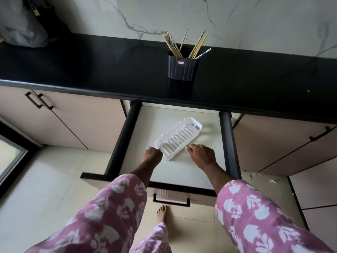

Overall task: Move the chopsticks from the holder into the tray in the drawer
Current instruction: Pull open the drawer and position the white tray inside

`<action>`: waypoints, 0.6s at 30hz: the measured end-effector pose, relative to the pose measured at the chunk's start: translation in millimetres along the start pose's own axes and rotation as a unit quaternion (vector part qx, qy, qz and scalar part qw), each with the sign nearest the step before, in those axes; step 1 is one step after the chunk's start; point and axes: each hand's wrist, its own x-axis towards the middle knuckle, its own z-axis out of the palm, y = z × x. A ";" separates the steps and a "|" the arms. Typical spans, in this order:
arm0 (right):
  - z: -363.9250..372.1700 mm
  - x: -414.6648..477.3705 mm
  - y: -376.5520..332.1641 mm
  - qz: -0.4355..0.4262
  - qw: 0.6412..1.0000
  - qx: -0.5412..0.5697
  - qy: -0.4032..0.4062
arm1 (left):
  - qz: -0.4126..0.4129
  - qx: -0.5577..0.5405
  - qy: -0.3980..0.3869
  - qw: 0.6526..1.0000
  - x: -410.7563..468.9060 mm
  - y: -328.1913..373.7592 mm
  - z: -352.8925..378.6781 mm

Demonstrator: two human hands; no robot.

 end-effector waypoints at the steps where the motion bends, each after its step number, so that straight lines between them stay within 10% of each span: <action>1: 2.4 18.4 5.4 0.028 1.000 0.002 -0.008 | -0.015 -0.008 -0.026 1.000 12.0 5.7 0.0; 8: 23.7 140.8 30.2 0.199 0.973 0.090 -0.071 | -0.094 -0.028 -0.140 0.985 71.0 24.1 19.5; 18: 40.4 171.2 38.8 0.363 0.905 0.222 0.009 | -0.183 -0.167 -0.055 0.967 102.3 33.2 27.1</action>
